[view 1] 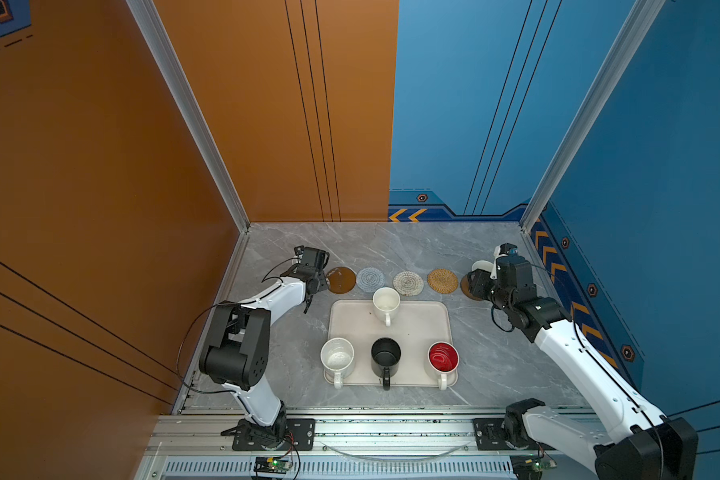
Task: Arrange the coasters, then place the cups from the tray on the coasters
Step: 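Lower the mug onto the paw-print coaster and open the left gripper, then raise the left gripper off the mug while right reaches toward the red mug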
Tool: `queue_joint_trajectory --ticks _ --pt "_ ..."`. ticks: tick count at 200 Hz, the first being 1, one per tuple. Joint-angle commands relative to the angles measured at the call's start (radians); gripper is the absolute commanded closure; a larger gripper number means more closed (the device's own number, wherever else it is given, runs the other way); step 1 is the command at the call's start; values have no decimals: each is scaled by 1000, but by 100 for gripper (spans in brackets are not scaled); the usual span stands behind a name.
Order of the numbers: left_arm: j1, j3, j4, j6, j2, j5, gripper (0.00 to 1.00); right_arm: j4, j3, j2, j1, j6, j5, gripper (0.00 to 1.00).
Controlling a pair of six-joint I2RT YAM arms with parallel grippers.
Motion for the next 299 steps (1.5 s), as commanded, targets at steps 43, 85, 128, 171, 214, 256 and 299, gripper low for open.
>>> queue_joint_trajectory --ticks 43,85,128,171,214,256,299 --pt "8 -15 -31 -24 -86 12 51 1 25 -17 6 12 -4 45" --pt "-30 -81 -31 -48 -230 16 51 -18 33 -43 21 13 -14 44" --pt "-186 -102 -31 -81 -368 -78 51 -79 57 -78 143 15 10 45" --pt "-358 -109 -32 -83 -432 -167 49 -268 72 -129 395 28 178 45" --pt "-409 -134 -36 -72 -472 -176 48 -521 68 -178 658 179 309 45" --pt "-423 -140 -35 -60 -505 -175 48 -690 51 -170 887 368 380 47" --pt "-429 -150 -35 -52 -539 -178 47 -720 22 -114 1050 519 363 48"
